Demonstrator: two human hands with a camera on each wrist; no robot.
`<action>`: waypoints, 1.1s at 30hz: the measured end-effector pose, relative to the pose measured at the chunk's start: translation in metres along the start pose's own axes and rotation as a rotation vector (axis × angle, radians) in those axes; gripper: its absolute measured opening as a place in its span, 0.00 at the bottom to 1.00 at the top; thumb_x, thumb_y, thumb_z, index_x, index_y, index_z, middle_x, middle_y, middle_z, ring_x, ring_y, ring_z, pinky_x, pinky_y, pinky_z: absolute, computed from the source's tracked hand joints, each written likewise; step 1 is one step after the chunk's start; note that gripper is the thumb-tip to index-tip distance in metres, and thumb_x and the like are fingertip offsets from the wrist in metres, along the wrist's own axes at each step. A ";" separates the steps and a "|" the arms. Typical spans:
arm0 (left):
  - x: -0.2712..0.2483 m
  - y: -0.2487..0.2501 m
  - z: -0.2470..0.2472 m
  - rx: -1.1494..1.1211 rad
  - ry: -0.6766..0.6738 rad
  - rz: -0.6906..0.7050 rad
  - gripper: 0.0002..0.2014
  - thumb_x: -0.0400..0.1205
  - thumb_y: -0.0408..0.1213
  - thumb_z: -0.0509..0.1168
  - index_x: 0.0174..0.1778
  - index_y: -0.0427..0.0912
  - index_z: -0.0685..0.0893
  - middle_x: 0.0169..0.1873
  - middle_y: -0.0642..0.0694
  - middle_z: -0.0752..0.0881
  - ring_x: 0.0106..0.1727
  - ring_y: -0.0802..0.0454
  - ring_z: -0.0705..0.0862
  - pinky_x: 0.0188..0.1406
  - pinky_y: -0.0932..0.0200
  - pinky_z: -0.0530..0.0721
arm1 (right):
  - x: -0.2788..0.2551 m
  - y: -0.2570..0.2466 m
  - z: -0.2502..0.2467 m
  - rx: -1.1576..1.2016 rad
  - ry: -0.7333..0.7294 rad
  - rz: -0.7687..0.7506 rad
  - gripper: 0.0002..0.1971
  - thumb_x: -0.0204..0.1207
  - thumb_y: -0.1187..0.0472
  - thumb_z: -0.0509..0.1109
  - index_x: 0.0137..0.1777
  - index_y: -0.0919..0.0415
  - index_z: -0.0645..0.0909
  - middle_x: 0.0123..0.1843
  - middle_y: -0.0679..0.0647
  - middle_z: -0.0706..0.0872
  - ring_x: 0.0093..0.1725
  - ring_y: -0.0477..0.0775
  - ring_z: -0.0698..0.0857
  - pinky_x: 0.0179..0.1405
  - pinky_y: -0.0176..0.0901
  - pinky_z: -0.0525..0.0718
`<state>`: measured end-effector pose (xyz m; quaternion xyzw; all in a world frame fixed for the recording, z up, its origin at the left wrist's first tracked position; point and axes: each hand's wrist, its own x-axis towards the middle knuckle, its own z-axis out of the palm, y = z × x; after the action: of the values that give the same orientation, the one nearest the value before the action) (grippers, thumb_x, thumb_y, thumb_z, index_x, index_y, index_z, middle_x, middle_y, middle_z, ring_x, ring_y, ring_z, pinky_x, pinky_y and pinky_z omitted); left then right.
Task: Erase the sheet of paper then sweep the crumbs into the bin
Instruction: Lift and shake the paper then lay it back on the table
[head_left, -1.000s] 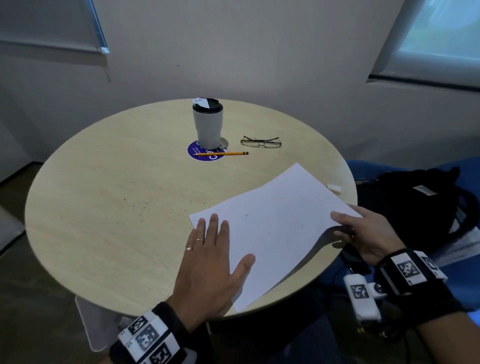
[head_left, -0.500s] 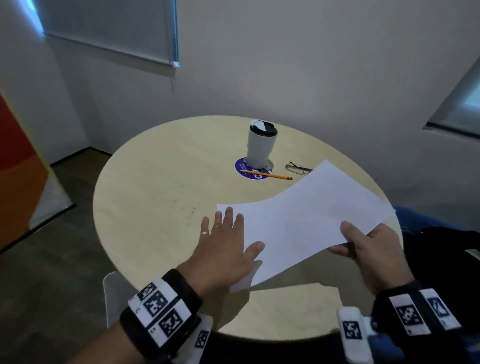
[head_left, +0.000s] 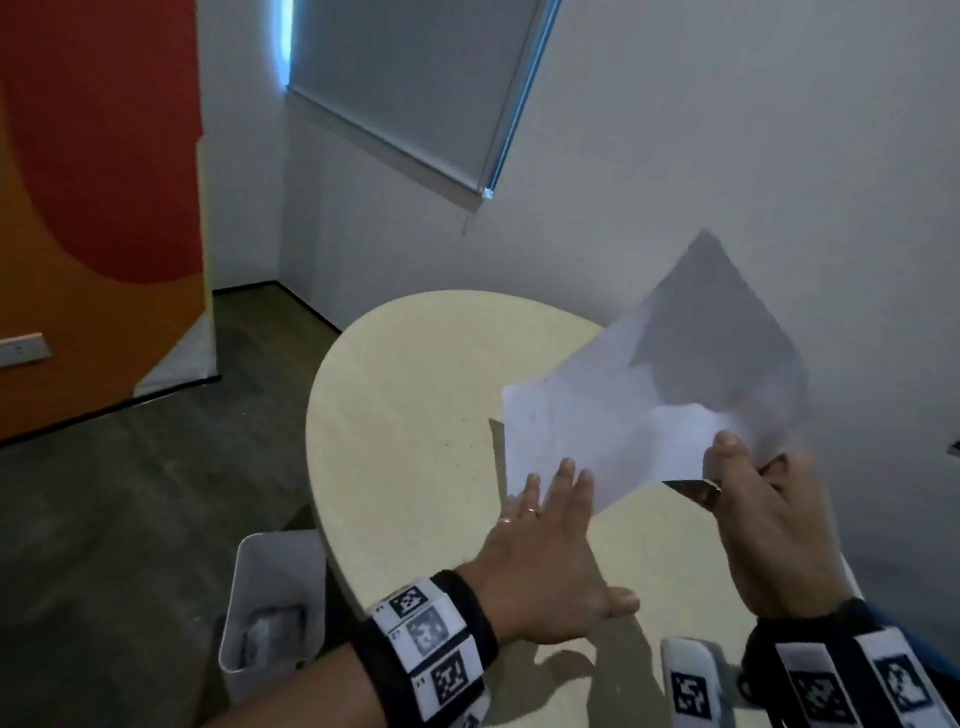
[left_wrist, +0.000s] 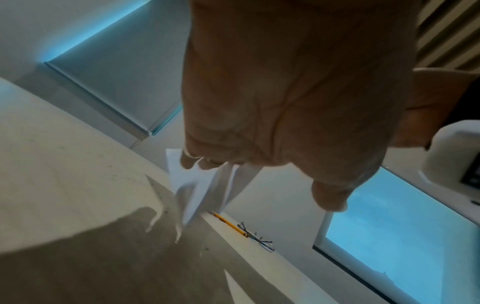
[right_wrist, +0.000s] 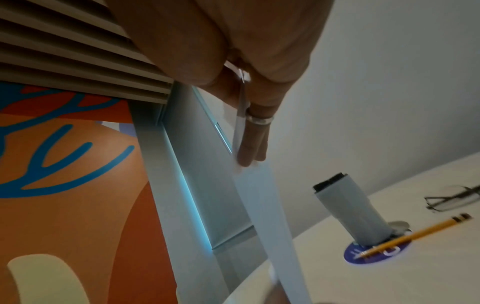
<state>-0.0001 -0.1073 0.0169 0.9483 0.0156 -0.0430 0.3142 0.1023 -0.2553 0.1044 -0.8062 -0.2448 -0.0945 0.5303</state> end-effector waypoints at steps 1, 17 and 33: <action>0.001 -0.009 -0.001 0.048 -0.044 -0.069 0.54 0.86 0.72 0.56 0.91 0.46 0.28 0.90 0.46 0.27 0.91 0.35 0.31 0.91 0.37 0.38 | 0.003 -0.006 0.001 -0.024 0.012 -0.009 0.12 0.92 0.59 0.63 0.50 0.67 0.78 0.38 0.52 0.77 0.35 0.53 0.79 0.46 0.72 0.92; 0.027 0.027 -0.082 0.146 0.280 0.516 0.74 0.73 0.67 0.79 0.89 0.44 0.25 0.88 0.50 0.22 0.89 0.48 0.23 0.91 0.36 0.37 | 0.022 -0.023 0.016 0.024 -0.051 -0.123 0.12 0.95 0.55 0.62 0.57 0.57 0.86 0.49 0.53 0.92 0.48 0.60 0.91 0.47 0.62 0.90; 0.069 -0.036 -0.158 0.222 0.111 -0.048 0.47 0.87 0.32 0.60 0.90 0.36 0.30 0.89 0.36 0.29 0.92 0.36 0.34 0.92 0.39 0.43 | 0.053 -0.042 -0.014 0.071 0.040 -0.121 0.16 0.93 0.69 0.60 0.44 0.54 0.81 0.31 0.37 0.82 0.33 0.47 0.79 0.45 0.67 0.85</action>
<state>0.0779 0.0163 0.1158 0.9775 0.0508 0.0005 0.2049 0.1285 -0.2388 0.1654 -0.7687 -0.2854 -0.1338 0.5566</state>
